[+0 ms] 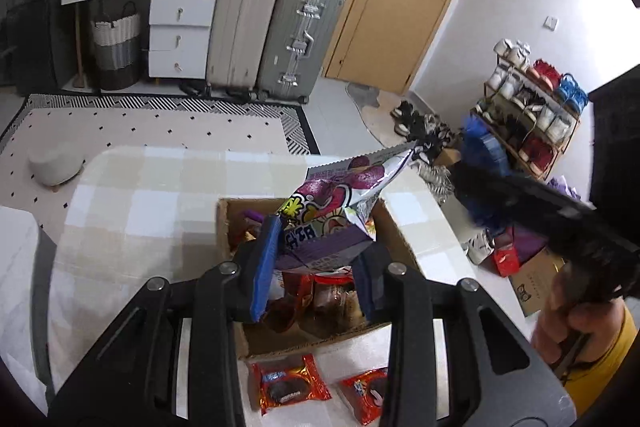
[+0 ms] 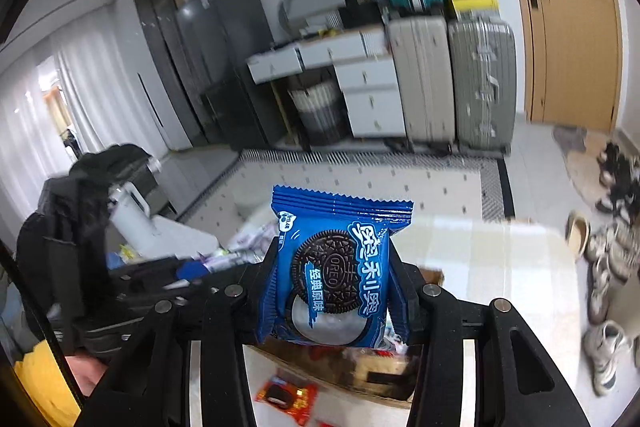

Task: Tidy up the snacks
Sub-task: 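Lift the purple candy bag and blue Oreo pack and carry them over the box, then lower both snacks into the box and open both tools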

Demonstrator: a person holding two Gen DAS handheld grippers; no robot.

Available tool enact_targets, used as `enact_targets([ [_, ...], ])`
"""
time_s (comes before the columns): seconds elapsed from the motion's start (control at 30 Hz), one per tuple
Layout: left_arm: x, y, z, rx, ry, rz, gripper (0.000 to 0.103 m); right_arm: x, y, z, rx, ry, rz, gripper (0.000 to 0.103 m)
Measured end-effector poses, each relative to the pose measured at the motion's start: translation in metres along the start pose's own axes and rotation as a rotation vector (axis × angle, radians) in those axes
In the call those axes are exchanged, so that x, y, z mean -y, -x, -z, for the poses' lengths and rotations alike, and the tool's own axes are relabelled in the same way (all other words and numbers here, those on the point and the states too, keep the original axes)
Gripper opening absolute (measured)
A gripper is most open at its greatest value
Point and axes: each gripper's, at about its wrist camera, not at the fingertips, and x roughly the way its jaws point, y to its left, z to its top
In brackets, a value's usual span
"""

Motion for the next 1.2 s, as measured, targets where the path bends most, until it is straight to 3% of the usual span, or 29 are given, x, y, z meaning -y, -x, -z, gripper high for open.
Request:
enact_targets([
  [0.23,0.005,-0.05,0.008,-0.057,-0.024,0.013,0.031,0.034,-0.063,0.036,-0.121,-0.034,0.02,0.046],
  [0.57,-0.009,-0.097,0.011,-0.127,0.008,0.023,0.031,0.048,-0.08,0.051,-0.168,-0.044,0.014,0.046],
  [1.2,-0.011,-0.104,0.014,-0.151,-0.011,0.043,0.031,0.036,-0.088,0.061,-0.197,-0.025,0.04,0.046],
])
